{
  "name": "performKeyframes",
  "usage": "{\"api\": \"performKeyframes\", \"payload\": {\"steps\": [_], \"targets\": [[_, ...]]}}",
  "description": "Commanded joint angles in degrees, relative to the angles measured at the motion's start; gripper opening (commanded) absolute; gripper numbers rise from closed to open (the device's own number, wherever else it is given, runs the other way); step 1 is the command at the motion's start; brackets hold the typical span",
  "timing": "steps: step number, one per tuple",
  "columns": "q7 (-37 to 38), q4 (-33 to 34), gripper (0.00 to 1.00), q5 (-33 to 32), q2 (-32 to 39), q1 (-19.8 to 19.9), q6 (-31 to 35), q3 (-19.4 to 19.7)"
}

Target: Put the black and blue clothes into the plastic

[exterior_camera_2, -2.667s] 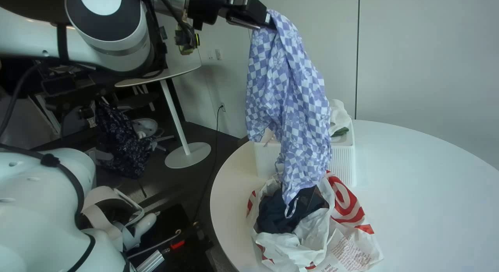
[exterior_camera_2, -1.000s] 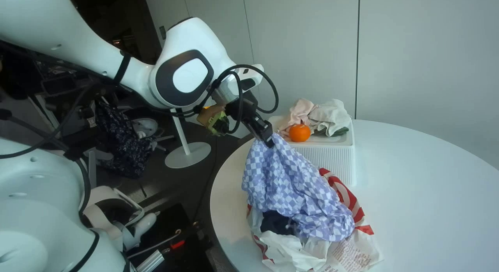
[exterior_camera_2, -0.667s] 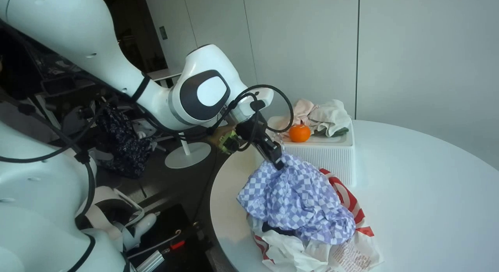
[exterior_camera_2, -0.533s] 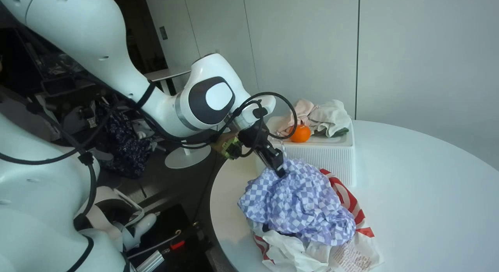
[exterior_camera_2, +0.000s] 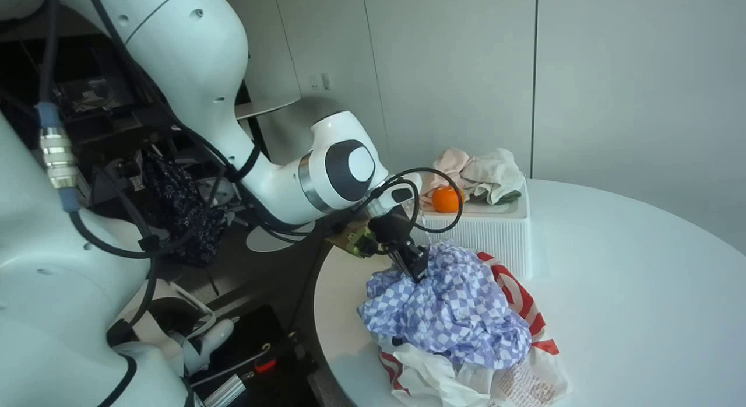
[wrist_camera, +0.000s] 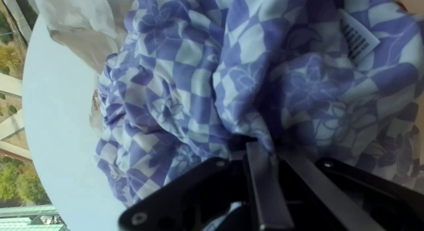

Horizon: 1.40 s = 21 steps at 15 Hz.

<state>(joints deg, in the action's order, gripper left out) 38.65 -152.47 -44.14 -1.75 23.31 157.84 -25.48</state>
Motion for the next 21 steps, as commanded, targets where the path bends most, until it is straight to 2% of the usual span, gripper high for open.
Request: {"api": "performKeyframes", "payload": {"steps": [1, 2, 4, 6, 7, 8, 9, 10, 11, 13, 14, 17, 19, 21], "targets": [[3.24, 6.13, 0.02, -6.33, 7.99, 0.23, -2.66, 0.24], [5.65, 7.76, 0.02, -10.54, 9.68, 0.10, -3.67, 1.07], [7.30, 14.05, 0.01, -15.02, 14.34, -0.57, -7.90, 2.47], [6.53, 18.36, 0.02, -14.95, 19.31, -0.73, -10.50, 3.34], [4.86, 20.14, 0.01, -13.00, 21.62, -0.56, -11.45, 3.46], [0.12, 20.98, 0.01, -6.67, 22.60, -9.32, -10.15, 12.50], [-2.91, 22.09, 0.01, -2.59, 24.27, -9.75, -10.07, 13.26], [-4.24, 23.31, 0.01, -0.98, 26.35, -3.35, -11.75, 7.12], [-6.59, 23.96, 0.01, 2.46, 26.96, -4.02, -12.72, 7.85], [-9.15, 24.25, 0.01, 7.66, 26.87, -2.90, -14.46, 6.68], [-12.52, 23.48, 0.01, 14.04, 24.77, -11.32, -12.93, 15.22], [-18.77, 23.34, 0.01, 24.72, 23.89, -14.81, -15.46, 19.76], [-21.01, 23.55, 0.01, 28.77, 24.57, -17.13, -17.66, 22.66], [-21.30, 23.57, 0.01, 29.66, 26.30, -19.21, -16.03, 25.43]]}}
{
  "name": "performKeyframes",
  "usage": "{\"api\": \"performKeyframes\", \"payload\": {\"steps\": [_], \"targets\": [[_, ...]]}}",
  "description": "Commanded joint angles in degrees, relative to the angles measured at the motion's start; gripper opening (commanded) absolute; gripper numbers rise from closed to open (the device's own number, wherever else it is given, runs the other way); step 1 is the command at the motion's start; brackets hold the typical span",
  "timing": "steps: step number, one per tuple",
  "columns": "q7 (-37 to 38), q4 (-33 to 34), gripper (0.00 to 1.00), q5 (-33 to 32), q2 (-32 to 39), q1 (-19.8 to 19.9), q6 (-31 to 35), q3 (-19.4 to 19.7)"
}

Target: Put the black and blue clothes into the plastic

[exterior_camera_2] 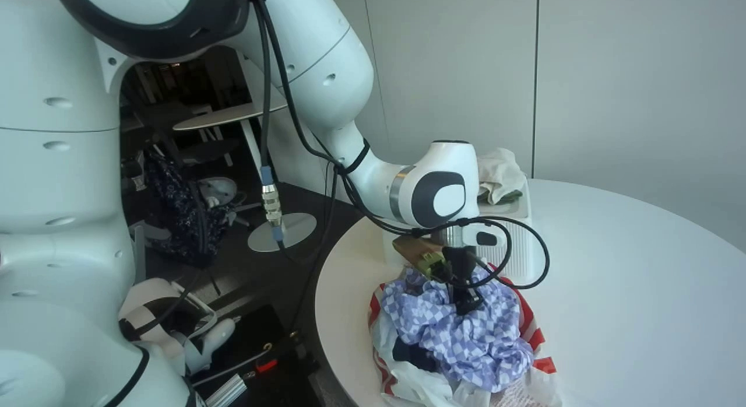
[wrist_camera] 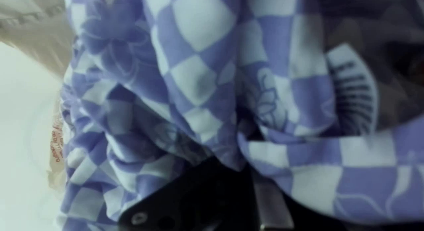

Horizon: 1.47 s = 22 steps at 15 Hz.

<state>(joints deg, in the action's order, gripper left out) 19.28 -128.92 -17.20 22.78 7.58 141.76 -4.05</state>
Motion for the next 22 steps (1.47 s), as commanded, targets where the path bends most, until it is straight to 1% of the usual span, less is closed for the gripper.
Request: {"api": "performKeyframes", "payload": {"steps": [1, 3, 4, 5, 6, 7, 8, 10, 12, 15, 16, 19, 22], "targets": [[-1.49, -0.23, 0.01, 2.82, 2.39, -4.32, 1.90, 5.10], [-1.34, -0.14, 0.01, 4.10, 3.50, -5.22, 3.82, 6.28], [-1.39, -0.42, 0.03, 5.05, 3.38, -5.57, 4.94, 6.57], [-1.36, -0.83, 0.30, 5.81, 2.64, -5.90, 5.97, 6.76], [-2.49, -1.20, 0.32, 7.53, 1.45, -5.65, 5.89, 6.24], [-3.32, -2.04, 0.37, 8.93, -0.69, -5.53, 5.98, 5.88], [-3.63, -2.78, 0.43, 9.59, -2.59, -5.76, 6.24, 5.92], [-4.11, -4.48, 0.58, 10.44, -7.28, -6.35, 6.31, 6.18], [-2.82, -6.23, 0.74, 9.02, -12.36, -7.76, 6.53, 6.86], [-0.85, -8.32, 0.97, 4.98, -19.81, -9.34, 4.28, 7.25], [-0.13, -8.83, 1.00, 4.00, -22.06, -9.54, 2.77, 6.80], [1.05, -10.59, 1.00, 0.98, -28.36, -8.97, -0.34, 5.21], [0.58, -12.31, 1.00, 0.95, -33.57, -8.25, -3.29, 3.47]]}}
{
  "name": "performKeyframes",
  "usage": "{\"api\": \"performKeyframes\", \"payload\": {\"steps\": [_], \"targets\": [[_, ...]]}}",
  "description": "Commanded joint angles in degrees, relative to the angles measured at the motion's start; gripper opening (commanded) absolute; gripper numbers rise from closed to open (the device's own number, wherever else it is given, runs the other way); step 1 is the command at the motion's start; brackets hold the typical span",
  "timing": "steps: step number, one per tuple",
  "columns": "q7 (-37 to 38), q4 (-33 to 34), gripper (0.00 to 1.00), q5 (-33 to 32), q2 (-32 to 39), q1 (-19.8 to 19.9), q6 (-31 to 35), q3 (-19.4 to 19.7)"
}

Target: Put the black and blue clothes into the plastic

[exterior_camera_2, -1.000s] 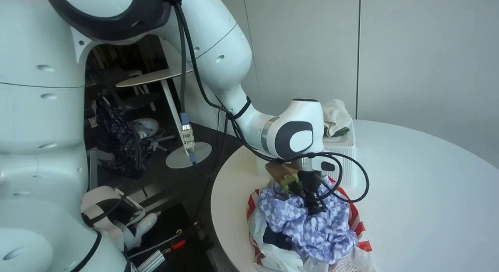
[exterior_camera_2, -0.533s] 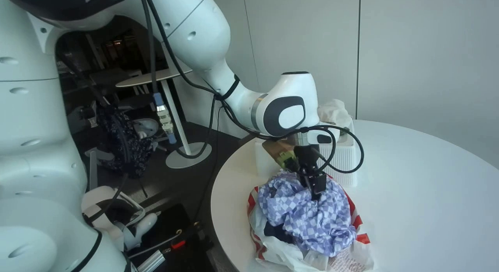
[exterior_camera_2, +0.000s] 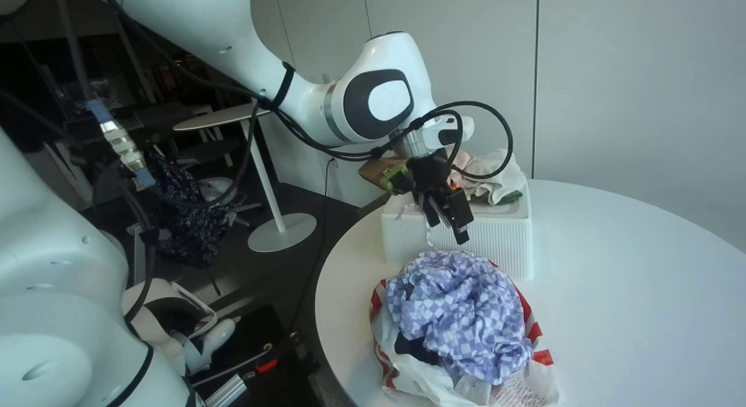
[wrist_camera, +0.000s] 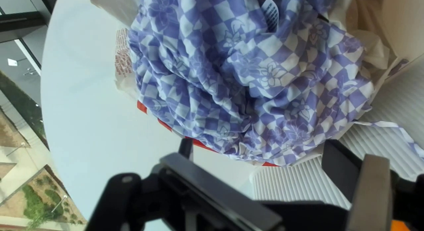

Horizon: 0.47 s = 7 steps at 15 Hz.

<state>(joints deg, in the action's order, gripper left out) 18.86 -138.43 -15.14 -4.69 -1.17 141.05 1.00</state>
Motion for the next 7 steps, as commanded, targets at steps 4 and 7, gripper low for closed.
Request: {"api": "performKeyframes", "payload": {"steps": [4, 7], "targets": [[-0.12, -5.49, 1.00, 0.13, -12.16, 0.82, -6.80, -3.36], [-1.57, -6.98, 1.00, 1.00, -15.34, 0.82, -9.26, -3.94]]}}
